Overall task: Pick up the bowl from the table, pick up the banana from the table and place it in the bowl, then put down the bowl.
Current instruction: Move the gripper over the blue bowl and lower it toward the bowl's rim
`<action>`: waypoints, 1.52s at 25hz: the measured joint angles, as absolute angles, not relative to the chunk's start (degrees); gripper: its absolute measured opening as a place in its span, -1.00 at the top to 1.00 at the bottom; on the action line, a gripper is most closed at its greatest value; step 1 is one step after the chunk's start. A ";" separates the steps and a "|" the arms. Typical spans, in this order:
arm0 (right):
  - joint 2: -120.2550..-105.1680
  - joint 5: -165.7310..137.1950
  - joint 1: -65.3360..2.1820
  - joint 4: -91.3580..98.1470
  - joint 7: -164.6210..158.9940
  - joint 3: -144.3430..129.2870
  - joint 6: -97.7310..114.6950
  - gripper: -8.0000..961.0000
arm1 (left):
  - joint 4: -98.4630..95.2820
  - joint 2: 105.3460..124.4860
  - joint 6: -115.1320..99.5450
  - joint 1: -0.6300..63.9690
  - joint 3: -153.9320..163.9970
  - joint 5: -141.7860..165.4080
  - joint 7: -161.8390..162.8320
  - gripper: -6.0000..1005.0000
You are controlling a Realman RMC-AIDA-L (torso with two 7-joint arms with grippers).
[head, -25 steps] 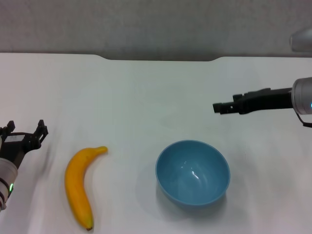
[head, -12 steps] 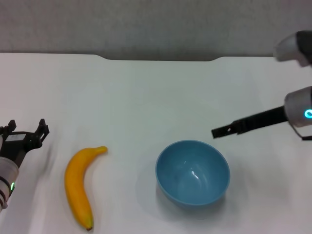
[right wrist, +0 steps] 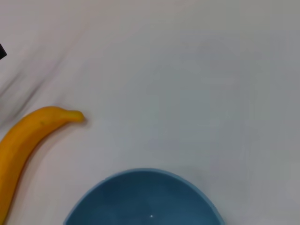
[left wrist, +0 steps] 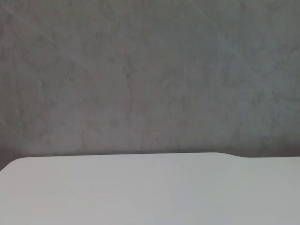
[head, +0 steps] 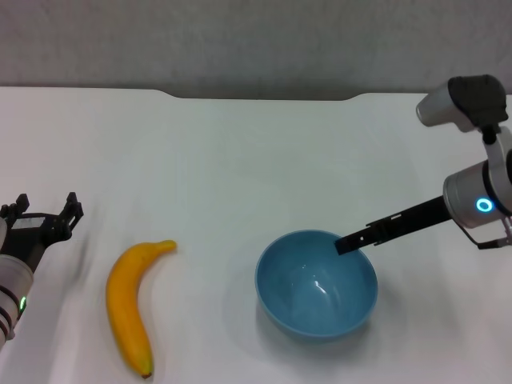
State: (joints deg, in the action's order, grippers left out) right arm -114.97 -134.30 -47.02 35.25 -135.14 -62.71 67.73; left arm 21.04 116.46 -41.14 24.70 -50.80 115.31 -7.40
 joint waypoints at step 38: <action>-115.77 -133.86 -49.73 24.78 -133.85 -67.40 59.43 -0.02 | 20.83 116.45 -41.13 25.28 -50.83 115.17 -7.28 -0.62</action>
